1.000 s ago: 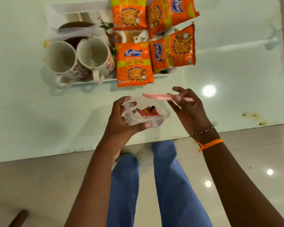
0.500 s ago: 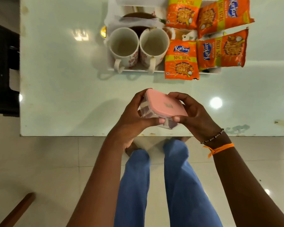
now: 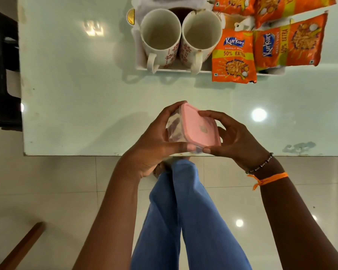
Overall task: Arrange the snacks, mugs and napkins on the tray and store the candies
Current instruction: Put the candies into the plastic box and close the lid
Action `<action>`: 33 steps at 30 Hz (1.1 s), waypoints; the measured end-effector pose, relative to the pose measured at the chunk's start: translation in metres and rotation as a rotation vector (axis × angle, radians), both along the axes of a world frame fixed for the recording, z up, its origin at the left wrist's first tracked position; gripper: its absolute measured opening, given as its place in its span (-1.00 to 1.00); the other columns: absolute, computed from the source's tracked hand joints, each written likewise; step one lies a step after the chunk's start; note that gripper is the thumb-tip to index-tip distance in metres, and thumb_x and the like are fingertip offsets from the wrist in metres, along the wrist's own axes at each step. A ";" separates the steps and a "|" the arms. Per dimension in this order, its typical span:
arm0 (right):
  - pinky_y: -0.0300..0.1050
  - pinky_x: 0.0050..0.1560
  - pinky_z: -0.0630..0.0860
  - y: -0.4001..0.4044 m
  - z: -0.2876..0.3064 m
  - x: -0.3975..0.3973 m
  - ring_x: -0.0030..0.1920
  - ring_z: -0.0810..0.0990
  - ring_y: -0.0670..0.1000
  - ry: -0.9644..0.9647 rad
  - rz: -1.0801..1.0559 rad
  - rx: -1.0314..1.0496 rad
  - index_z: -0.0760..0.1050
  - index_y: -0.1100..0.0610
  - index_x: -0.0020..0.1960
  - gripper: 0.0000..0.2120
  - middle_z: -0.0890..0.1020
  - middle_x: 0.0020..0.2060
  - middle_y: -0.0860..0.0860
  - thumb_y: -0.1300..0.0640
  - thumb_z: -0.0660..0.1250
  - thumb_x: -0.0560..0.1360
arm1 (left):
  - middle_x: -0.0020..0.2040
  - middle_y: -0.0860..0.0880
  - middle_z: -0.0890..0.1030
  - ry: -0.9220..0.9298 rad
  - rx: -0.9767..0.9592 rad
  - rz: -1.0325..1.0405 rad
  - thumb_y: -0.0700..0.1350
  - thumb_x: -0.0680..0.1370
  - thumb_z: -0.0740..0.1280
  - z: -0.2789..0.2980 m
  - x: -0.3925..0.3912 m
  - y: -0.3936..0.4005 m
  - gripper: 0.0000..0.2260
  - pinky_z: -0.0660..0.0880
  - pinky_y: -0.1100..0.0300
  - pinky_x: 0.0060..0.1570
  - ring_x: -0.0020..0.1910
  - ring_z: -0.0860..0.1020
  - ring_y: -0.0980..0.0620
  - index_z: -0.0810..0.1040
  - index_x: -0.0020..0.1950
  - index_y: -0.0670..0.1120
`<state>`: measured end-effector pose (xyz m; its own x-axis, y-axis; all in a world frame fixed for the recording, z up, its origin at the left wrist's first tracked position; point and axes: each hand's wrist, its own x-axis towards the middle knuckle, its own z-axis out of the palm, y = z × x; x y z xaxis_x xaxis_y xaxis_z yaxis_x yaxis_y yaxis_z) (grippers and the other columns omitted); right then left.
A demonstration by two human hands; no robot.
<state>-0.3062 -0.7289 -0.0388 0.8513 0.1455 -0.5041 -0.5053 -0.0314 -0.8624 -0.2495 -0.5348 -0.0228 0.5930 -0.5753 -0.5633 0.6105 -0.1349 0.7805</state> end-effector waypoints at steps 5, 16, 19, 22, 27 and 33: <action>0.01 0.16 0.54 0.010 0.016 0.009 0.28 0.32 -0.10 -0.182 0.142 -0.354 0.31 -0.17 0.20 -0.31 0.33 0.17 -0.20 0.20 0.55 0.22 | 0.38 -0.04 0.36 0.149 0.307 -0.037 0.36 0.22 0.31 0.005 0.015 -0.015 -0.18 0.51 0.04 0.11 0.26 0.43 -0.05 0.17 0.40 0.11; 0.19 0.12 0.50 0.028 0.020 0.048 0.08 0.57 0.22 0.204 -0.432 -0.098 0.49 0.08 -0.02 -0.57 0.59 0.00 0.17 -0.21 0.09 0.39 | -0.20 0.08 0.64 0.040 0.490 0.325 0.43 0.29 0.08 0.014 0.034 -0.048 -0.61 0.55 0.09 -0.18 -0.18 0.61 0.04 0.55 -0.25 0.23; -0.03 -0.18 0.42 0.029 0.025 0.064 -0.26 0.51 0.09 0.136 -0.489 -0.214 0.38 0.09 -0.33 -0.57 0.53 -0.33 0.13 -0.25 0.05 0.40 | -0.32 0.09 0.65 -0.023 0.483 0.439 0.44 0.30 0.15 0.017 0.040 -0.059 -0.63 0.54 0.17 -0.29 -0.31 0.61 0.11 0.57 -0.29 0.23; -0.15 -0.26 0.31 0.020 0.027 0.077 -0.32 0.41 -0.03 0.024 -0.504 -0.274 0.31 0.02 -0.38 -0.66 0.44 -0.43 -0.01 -0.18 0.07 0.44 | -0.36 0.08 0.64 -0.064 0.449 0.546 0.33 0.36 0.17 0.021 0.048 -0.069 -0.68 0.53 0.14 -0.33 -0.33 0.61 0.08 0.60 -0.28 0.18; -0.33 -0.31 0.38 0.005 0.028 0.097 -0.37 0.44 -0.20 -0.082 -0.444 -0.247 0.42 -0.05 -0.34 -0.72 0.53 -0.45 -0.19 -0.11 0.09 0.46 | -0.31 0.04 0.65 -0.101 0.328 0.618 0.25 0.40 0.18 0.021 0.064 -0.077 -0.72 0.52 0.13 -0.33 -0.29 0.62 0.03 0.60 -0.22 0.13; -0.14 -0.19 0.38 -0.005 0.037 0.146 -0.23 0.42 -0.13 -0.096 -0.546 -0.269 0.33 -0.05 -0.23 -0.81 0.44 -0.30 -0.13 -0.15 0.14 0.44 | 0.02 0.04 0.55 -0.121 0.139 0.594 0.21 0.38 0.22 0.031 0.100 -0.072 -0.74 0.48 -0.02 -0.05 0.02 0.53 0.01 0.39 -0.02 0.12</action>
